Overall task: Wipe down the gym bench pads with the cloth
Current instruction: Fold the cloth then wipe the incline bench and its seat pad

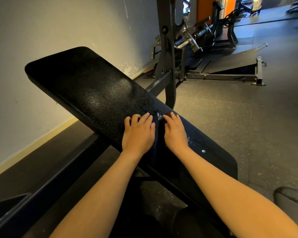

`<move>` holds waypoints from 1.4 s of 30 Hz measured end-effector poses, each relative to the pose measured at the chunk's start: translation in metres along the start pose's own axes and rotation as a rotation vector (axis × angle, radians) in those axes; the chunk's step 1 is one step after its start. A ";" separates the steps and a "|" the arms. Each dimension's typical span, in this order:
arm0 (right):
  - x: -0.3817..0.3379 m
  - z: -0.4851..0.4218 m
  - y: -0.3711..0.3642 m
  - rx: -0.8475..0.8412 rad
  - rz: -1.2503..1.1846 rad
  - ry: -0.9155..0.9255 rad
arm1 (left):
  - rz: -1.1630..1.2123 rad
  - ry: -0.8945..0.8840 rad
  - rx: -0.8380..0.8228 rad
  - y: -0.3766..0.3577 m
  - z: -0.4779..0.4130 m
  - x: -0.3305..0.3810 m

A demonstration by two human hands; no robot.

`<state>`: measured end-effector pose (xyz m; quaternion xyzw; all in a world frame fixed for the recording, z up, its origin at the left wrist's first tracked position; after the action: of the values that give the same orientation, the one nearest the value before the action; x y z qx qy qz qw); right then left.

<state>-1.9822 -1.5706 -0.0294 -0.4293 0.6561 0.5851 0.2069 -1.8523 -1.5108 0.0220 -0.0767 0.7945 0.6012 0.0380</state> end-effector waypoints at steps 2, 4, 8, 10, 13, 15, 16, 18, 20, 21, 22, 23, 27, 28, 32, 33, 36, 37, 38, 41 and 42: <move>-0.017 0.007 -0.009 -0.038 0.013 0.111 | 0.017 0.016 0.030 0.000 0.000 -0.002; -0.030 0.014 -0.013 -0.114 -0.002 0.242 | 0.040 0.019 0.048 0.001 0.000 -0.003; -0.004 -0.003 0.000 -0.119 0.033 0.200 | 0.072 0.012 0.074 0.003 0.003 -0.007; 0.012 -0.009 0.010 -0.043 -0.002 0.040 | 0.091 0.022 0.067 0.002 0.002 -0.008; -0.001 0.003 -0.001 -0.033 0.031 0.047 | 0.083 0.028 0.066 0.002 0.002 -0.005; -0.015 0.015 -0.010 -0.071 0.033 0.156 | 0.093 0.032 0.062 0.003 0.002 -0.005; -0.020 0.020 -0.009 -0.092 -0.009 0.195 | 0.101 0.031 0.063 0.003 0.002 -0.005; -0.027 0.022 0.001 -0.102 -0.151 0.225 | 0.136 0.025 0.082 0.005 0.003 -0.006; -0.029 0.015 0.013 -0.045 -0.283 0.204 | 0.190 0.023 0.110 0.009 0.002 -0.008; -0.028 0.010 0.015 -0.015 -0.295 0.179 | 0.203 0.021 0.116 0.009 0.002 -0.009; -0.025 0.006 0.015 0.015 -0.256 0.141 | 0.205 0.018 0.115 0.009 0.003 -0.009; -0.020 0.004 0.014 0.043 -0.188 0.088 | 0.204 0.015 0.109 0.009 0.003 -0.009; -0.004 0.014 0.007 0.048 -0.009 -0.029 | 0.148 0.011 0.053 0.007 0.002 -0.006; -0.004 0.017 0.003 0.017 -0.044 0.000 | 0.126 0.012 0.036 0.005 0.002 -0.005; -0.014 0.017 -0.009 -0.085 -0.060 0.168 | 0.090 0.028 -0.038 0.003 -0.009 -0.003; -0.016 0.012 -0.010 -0.108 -0.043 0.194 | 0.078 0.033 -0.051 0.002 -0.012 -0.002; -0.017 -0.008 -0.010 -0.118 -0.012 0.164 | 0.036 0.037 -0.051 0.000 -0.018 0.002; -0.016 -0.015 -0.009 -0.098 -0.012 0.131 | 0.028 0.038 -0.042 0.000 -0.018 0.003; -0.017 -0.018 -0.008 -0.076 -0.018 0.101 | 0.019 0.039 -0.031 0.000 -0.016 0.004; -0.021 -0.012 -0.005 -0.036 -0.058 0.084 | 0.018 0.043 -0.012 0.001 -0.012 0.004; -0.022 -0.003 -0.005 -0.030 -0.060 0.115 | 0.028 0.046 -0.009 0.001 -0.011 0.003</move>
<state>-1.9658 -1.5661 -0.0143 -0.4845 0.6449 0.5629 0.1800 -1.8555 -1.5210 0.0253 -0.0795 0.7934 0.6034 0.0109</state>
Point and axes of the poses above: each hand's wrist, its own z-axis away from the middle knuckle, its own y-axis out of the back of the hand, x = y × z, the point moved 6 cm from there along -z, towards the middle knuckle, and after that the axes turned 11 degrees about -x, right-handed, at the moved point
